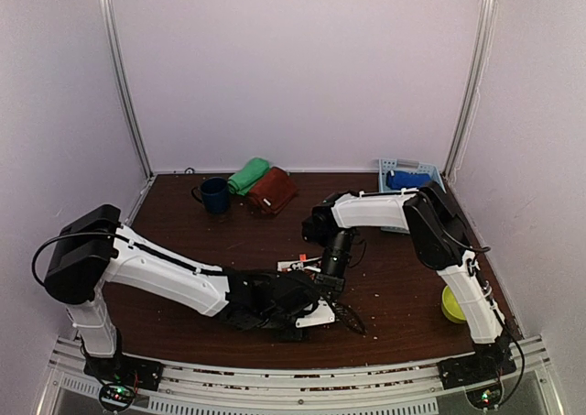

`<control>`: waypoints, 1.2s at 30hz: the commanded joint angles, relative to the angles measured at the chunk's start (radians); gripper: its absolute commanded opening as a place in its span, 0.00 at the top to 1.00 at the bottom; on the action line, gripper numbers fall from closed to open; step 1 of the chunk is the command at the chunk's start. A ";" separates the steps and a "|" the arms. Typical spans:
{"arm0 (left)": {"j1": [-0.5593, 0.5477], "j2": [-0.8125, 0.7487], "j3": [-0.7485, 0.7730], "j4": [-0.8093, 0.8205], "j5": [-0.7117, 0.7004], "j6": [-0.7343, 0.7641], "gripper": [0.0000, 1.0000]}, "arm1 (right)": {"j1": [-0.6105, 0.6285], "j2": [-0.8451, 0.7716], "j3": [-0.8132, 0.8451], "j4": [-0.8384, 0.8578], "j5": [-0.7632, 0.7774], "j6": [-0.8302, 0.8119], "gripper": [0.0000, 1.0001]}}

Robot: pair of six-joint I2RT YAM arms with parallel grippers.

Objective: Roll the towels
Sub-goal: Roll the towel at the center of the board.

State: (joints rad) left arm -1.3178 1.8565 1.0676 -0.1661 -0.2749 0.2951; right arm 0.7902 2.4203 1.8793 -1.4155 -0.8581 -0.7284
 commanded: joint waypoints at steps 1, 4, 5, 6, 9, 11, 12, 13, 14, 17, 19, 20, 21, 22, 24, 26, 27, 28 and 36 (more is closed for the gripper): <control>0.030 0.027 0.039 -0.001 0.073 -0.001 0.50 | -0.003 0.050 -0.016 0.065 0.090 0.003 0.95; 0.032 0.065 0.053 -0.009 0.064 -0.005 0.54 | -0.003 0.043 -0.013 0.068 0.081 0.002 0.95; 0.032 0.072 0.055 -0.007 0.063 -0.006 0.58 | -0.003 0.039 -0.012 0.070 0.078 0.003 0.95; 0.032 0.074 0.056 -0.004 0.063 -0.008 0.62 | -0.003 0.037 -0.011 0.073 0.077 0.006 0.95; 0.034 0.060 0.052 0.010 0.076 -0.018 0.70 | -0.003 0.019 -0.007 0.073 0.071 0.006 0.94; 0.034 0.051 0.052 0.006 0.089 -0.023 0.75 | -0.003 -0.008 -0.007 0.066 0.062 0.004 0.90; 0.034 0.047 0.052 0.003 0.093 -0.029 0.77 | -0.005 -0.028 -0.005 0.060 0.051 -0.001 0.84; 0.034 0.044 0.051 -0.001 0.097 -0.034 0.79 | -0.007 -0.055 -0.010 0.060 0.040 -0.003 0.79; 0.034 0.042 0.049 -0.006 0.098 -0.041 0.80 | -0.012 -0.081 -0.013 0.059 0.032 -0.002 0.73; 0.034 0.029 0.035 -0.015 0.117 -0.062 0.84 | -0.045 -0.168 -0.021 0.058 -0.004 0.003 0.66; 0.034 0.017 0.028 -0.020 0.131 -0.085 0.86 | -0.076 -0.213 -0.024 0.065 -0.006 0.017 0.66; 0.034 0.012 0.024 -0.024 0.139 -0.094 0.87 | -0.096 -0.229 -0.030 0.079 -0.001 0.034 0.66; 0.034 0.009 0.023 -0.029 0.146 -0.104 0.87 | -0.114 -0.242 -0.045 0.102 0.007 0.059 0.68; 0.034 0.006 0.021 -0.033 0.153 -0.114 0.88 | -0.131 -0.253 -0.068 0.147 0.029 0.102 0.70; 0.034 0.001 0.015 -0.035 0.171 -0.133 0.88 | -0.143 -0.271 -0.132 0.251 0.132 0.178 0.74; 0.034 0.000 0.011 -0.040 0.190 -0.151 0.89 | -0.135 -0.262 -0.172 0.313 0.205 0.209 0.76; 0.034 0.000 0.012 -0.043 0.198 -0.157 0.89 | -0.128 -0.252 -0.180 0.320 0.219 0.205 0.76; 0.035 0.000 0.012 -0.047 0.200 -0.164 0.89 | -0.120 -0.240 -0.183 0.326 0.229 0.198 0.77; 0.057 -0.001 0.011 -0.052 0.235 -0.216 0.89 | -0.048 -0.116 -0.081 0.351 0.261 0.215 0.78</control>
State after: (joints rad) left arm -1.2758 1.8877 1.0924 -0.1997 -0.0921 0.1246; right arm 0.7082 2.2559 1.7321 -1.1076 -0.6537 -0.5385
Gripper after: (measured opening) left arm 0.112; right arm 0.220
